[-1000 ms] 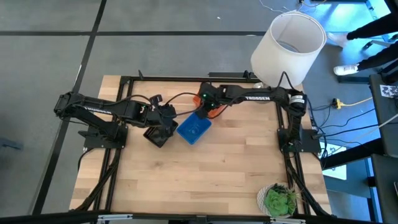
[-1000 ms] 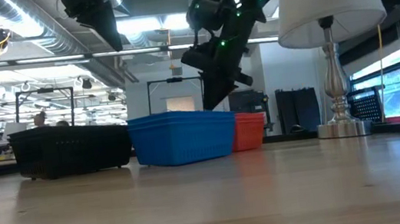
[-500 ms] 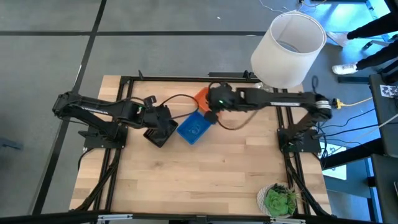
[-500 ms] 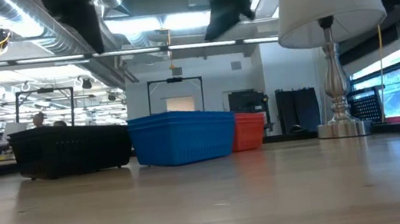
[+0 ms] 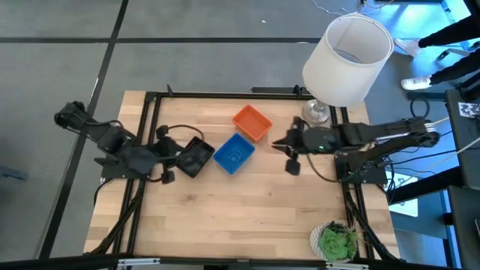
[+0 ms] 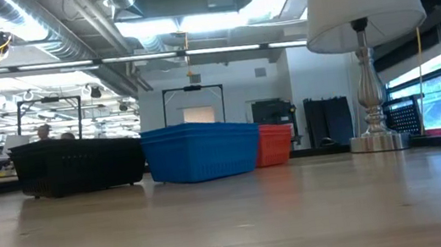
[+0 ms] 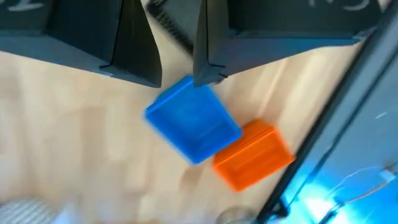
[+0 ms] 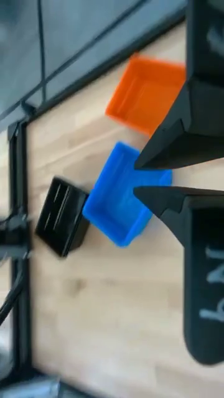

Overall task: Stack baskets by color
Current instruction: Return to Home Position

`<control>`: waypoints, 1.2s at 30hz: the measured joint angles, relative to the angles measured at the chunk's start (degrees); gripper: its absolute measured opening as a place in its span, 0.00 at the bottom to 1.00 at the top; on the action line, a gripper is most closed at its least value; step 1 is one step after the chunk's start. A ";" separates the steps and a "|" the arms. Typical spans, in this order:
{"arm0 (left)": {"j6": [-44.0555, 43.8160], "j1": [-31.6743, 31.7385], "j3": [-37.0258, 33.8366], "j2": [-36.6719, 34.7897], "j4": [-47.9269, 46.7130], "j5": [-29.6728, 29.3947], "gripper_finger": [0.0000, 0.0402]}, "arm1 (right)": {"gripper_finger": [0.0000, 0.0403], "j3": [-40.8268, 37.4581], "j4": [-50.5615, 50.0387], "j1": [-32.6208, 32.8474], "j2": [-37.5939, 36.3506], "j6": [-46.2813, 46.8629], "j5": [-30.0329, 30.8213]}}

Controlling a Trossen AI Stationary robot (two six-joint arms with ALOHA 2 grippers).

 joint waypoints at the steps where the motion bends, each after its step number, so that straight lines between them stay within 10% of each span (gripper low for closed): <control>1: 0.04 -1.05 -1.63 -1.48 2.25 -0.01 0.21 | 0.13 -2.46 1.73 0.47 -2.19 0.50 -1.06; 17: 14.70 -5.94 -29.53 -21.03 40.42 11.02 0.21 | 0.13 -27.13 12.69 6.19 -30.35 1.06 -9.74; 36: 23.05 -1.74 -48.52 -39.32 54.71 18.28 0.21 | 0.13 -42.34 13.69 6.19 -53.76 2.16 -9.67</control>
